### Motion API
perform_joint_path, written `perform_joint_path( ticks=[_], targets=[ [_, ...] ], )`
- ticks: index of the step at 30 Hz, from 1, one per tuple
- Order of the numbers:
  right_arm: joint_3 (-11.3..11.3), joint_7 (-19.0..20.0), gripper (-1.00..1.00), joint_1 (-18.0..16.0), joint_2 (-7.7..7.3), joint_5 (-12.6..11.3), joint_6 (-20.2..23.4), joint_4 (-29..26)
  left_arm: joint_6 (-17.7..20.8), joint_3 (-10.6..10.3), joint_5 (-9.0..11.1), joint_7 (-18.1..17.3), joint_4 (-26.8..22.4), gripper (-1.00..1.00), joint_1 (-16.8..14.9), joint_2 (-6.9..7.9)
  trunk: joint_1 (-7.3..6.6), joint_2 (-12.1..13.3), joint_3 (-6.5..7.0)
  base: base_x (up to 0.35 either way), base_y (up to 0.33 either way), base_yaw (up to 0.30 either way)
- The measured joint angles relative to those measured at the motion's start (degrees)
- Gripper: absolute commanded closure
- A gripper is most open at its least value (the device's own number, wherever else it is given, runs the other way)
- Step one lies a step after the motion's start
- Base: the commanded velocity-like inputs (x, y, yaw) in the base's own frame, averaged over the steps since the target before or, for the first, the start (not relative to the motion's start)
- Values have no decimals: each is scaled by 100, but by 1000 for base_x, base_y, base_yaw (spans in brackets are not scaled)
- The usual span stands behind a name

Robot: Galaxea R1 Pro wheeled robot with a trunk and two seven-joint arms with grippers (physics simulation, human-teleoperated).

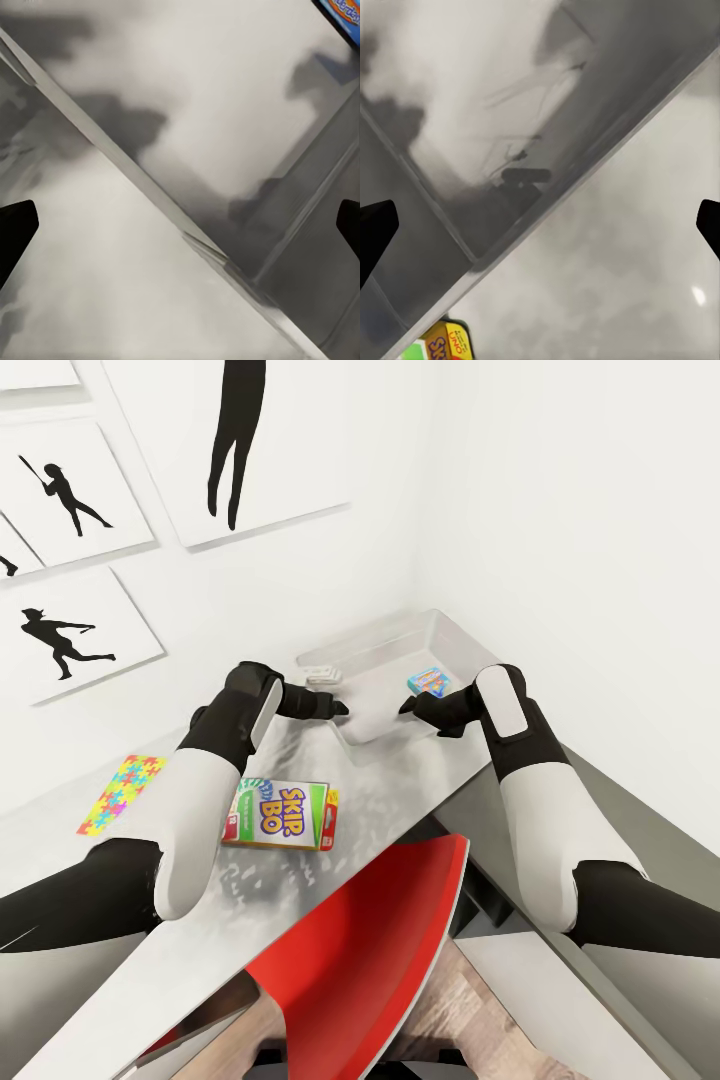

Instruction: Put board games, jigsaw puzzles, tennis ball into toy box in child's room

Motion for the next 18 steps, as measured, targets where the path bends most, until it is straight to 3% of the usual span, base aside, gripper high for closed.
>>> perform_joint_path(
  ticks=[18],
  targets=[
    [0, -4, -100, 0, -7, 0, 0, 0, 1, 0, 0, -6, 0, -100, 3, 0, 0, 0, -16, 0, 0, 0]
  ],
)
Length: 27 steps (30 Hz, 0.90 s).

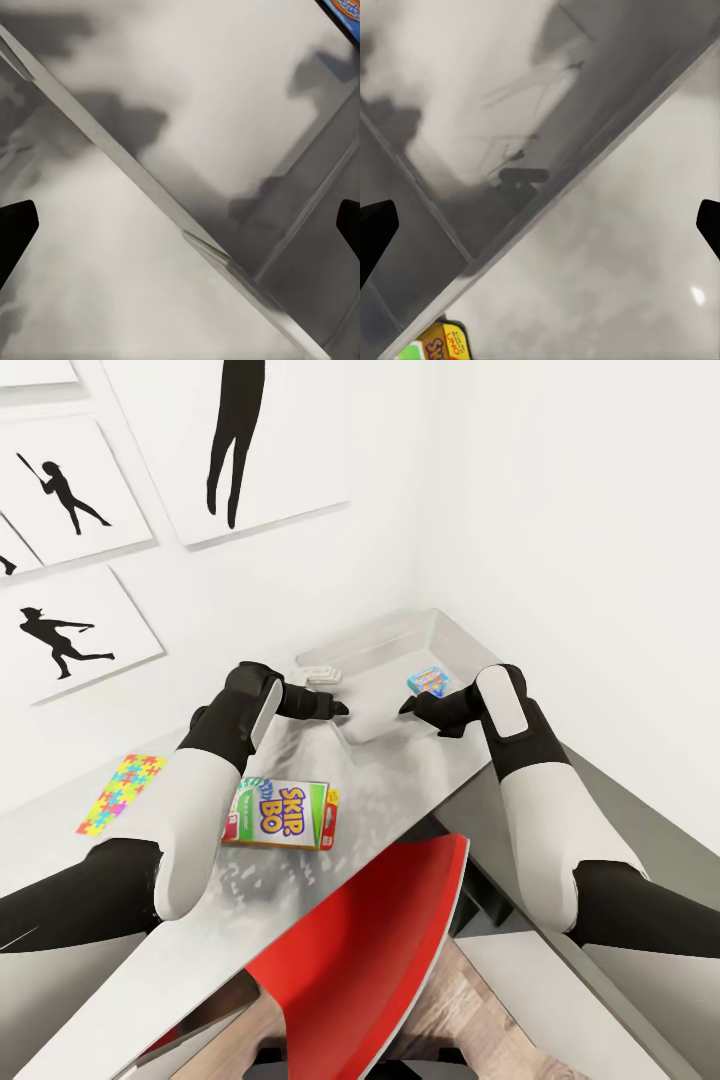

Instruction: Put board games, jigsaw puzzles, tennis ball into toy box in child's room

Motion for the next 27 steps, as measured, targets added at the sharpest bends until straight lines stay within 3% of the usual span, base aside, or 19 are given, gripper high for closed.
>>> perform_joint_path(
  ticks=[27],
  targets=[
    [-21, 4, -100, 0, -9, 0, 0, 9, 8, 0, 0, 0, -3, -100, -1, 0, 0, 0, -86, 0, 0, 0]
  ],
)
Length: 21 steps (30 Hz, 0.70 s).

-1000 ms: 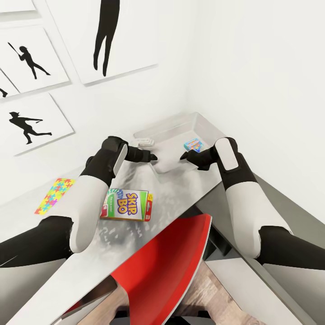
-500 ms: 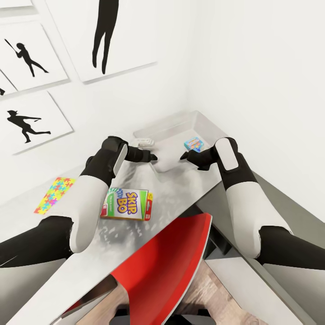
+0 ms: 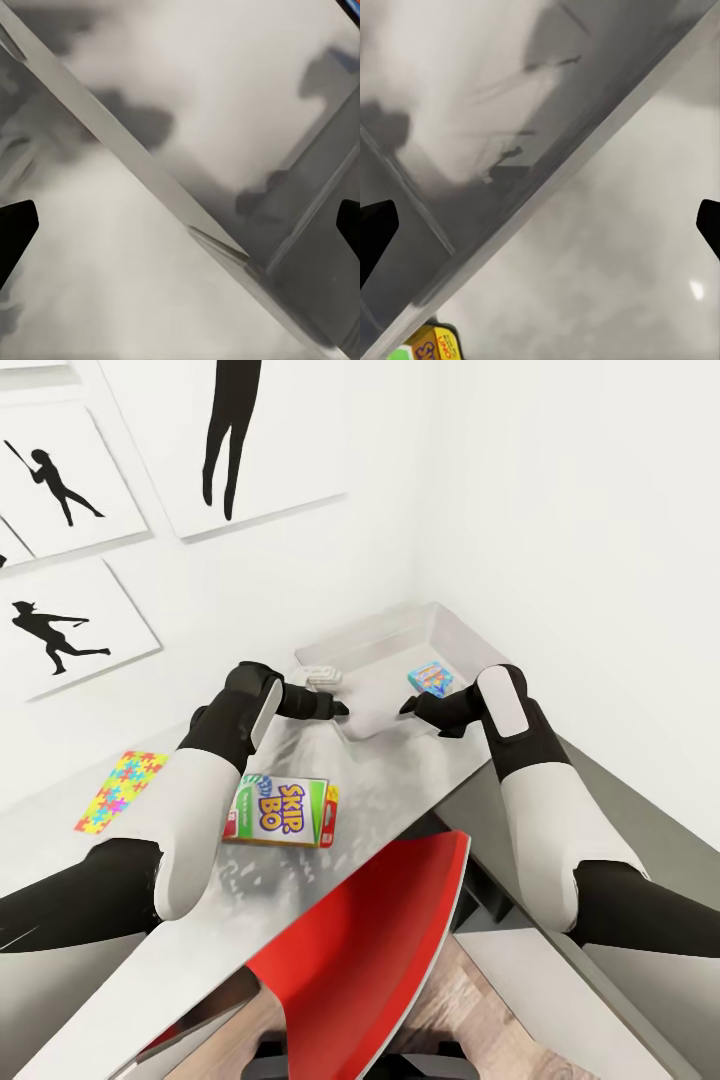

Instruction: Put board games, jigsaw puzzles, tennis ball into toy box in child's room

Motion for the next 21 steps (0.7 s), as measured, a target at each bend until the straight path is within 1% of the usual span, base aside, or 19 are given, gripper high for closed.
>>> perform_joint_path(
  ticks=[21],
  targets=[
    [-5, -1, -100, 0, 5, -7, 0, 17, 14, 0, 0, -1, -8, -100, 1, 0, 0, 0, -2, 0, 0, 0]
  ],
)
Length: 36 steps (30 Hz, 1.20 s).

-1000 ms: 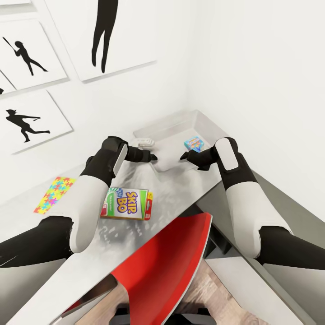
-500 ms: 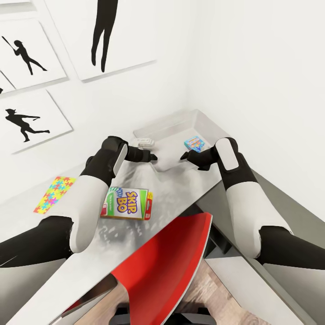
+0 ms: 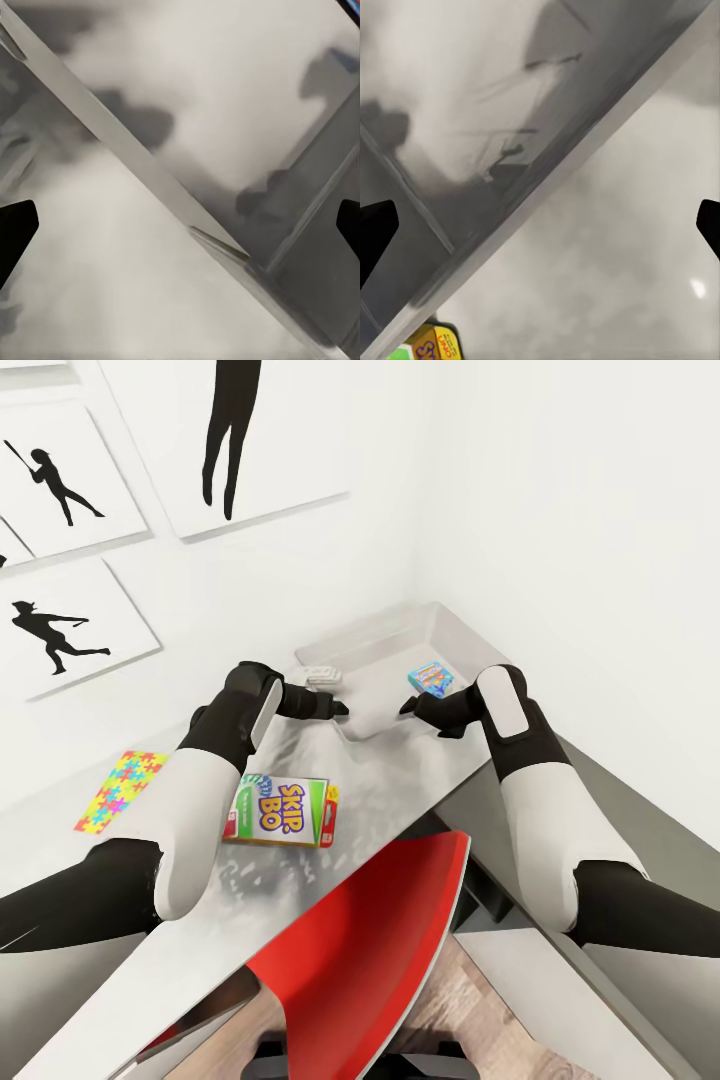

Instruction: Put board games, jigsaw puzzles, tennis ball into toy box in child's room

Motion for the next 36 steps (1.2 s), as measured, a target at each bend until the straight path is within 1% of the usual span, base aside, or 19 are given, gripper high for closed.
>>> perform_joint_path(
  ticks=[5, 6, 8, 9, 13, 14, 15, 36],
  targets=[
    [0, -2, -100, 0, 2, -1, 0, 6, 3, 0, 0, -1, -3, -100, 1, 0, 0, 0, 0, 0, 0, 0],
    [0, -2, -100, 0, 2, -1, 0, 7, 3, 0, 0, -1, -4, 100, 2, 0, 0, 0, 0, 0, 0, 0],
    [0, -4, -100, 0, 2, -2, 0, 8, 4, 0, 0, -1, -5, 100, 0, 0, 0, 0, 0, 0, 0, 0],
    [0, -5, 100, 0, 2, -1, 0, 8, 14, 1, 67, -2, -6, 100, 1, 0, 0, 0, 0, 0, 0, 0],
    [-2, 2, 100, -1, 3, -84, -27, 10, 18, 4, 84, -6, -6, 100, -1, 0, -1, -2, 1, 0, 0, 0],
    [-2, 1, 100, -1, 3, -81, -25, 12, 17, 4, 84, -6, -8, 100, 0, 0, -1, -2, 1, 0, 0, 0],
    [-2, -2, 100, 0, -1, 16, 1, 17, 16, 6, 76, -6, -15, 100, 2, 0, -1, -2, 0, 0, 0, 0],
    [1, 5, 100, 1, -1, -27, -2, -6, 45, 3, 204, -47, -41, 100, 0, 0, -1, -1, 0, 0, 0, 0]
  ],
)
